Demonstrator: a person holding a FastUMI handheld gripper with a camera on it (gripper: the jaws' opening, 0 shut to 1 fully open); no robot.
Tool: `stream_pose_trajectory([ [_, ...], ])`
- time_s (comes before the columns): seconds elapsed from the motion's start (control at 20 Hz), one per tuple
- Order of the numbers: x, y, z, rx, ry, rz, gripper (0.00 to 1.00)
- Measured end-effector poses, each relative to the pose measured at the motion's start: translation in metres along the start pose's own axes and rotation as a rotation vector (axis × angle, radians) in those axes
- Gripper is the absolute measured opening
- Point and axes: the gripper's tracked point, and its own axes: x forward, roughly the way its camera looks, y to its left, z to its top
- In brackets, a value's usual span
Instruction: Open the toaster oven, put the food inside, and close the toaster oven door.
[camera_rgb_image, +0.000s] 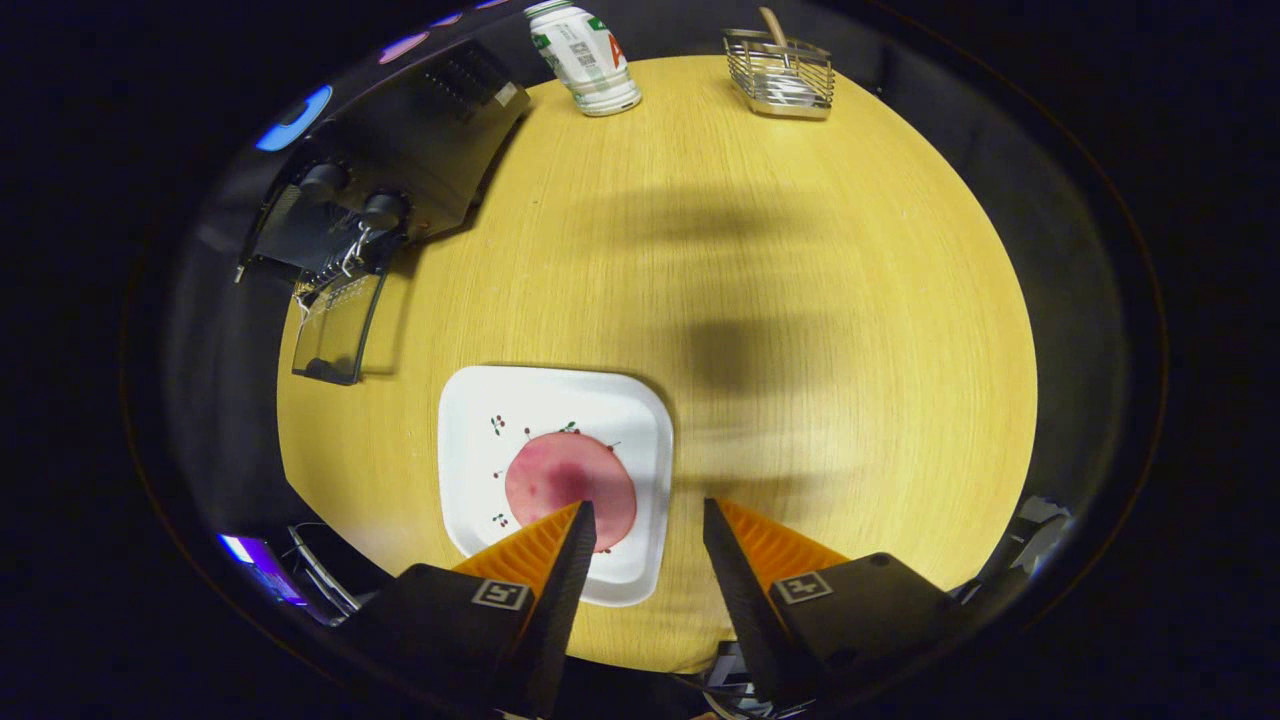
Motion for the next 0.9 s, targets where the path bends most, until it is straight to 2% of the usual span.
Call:
stream_pose_trajectory([
  [0.15, 0.008, -0.007, -0.001, 0.018, 0.023, -0.001, 0.24],
  [0.2, 0.009, -0.004, -0.003, 0.011, 0.029, 0.016, 0.17],
  [0.3, 0.002, -0.006, -0.003, -0.004, 0.026, 0.048, 0.17],
  [0.35, 0.018, -0.005, -0.008, 0.047, 0.04, 0.081, 0.07],
  [0.65, 0.005, 0.004, -0.011, 0.165, 0.002, 0.295, 0.05],
  [0.9, -0.016, 0.014, -0.013, 0.31, -0.074, 0.428, 0.05],
])
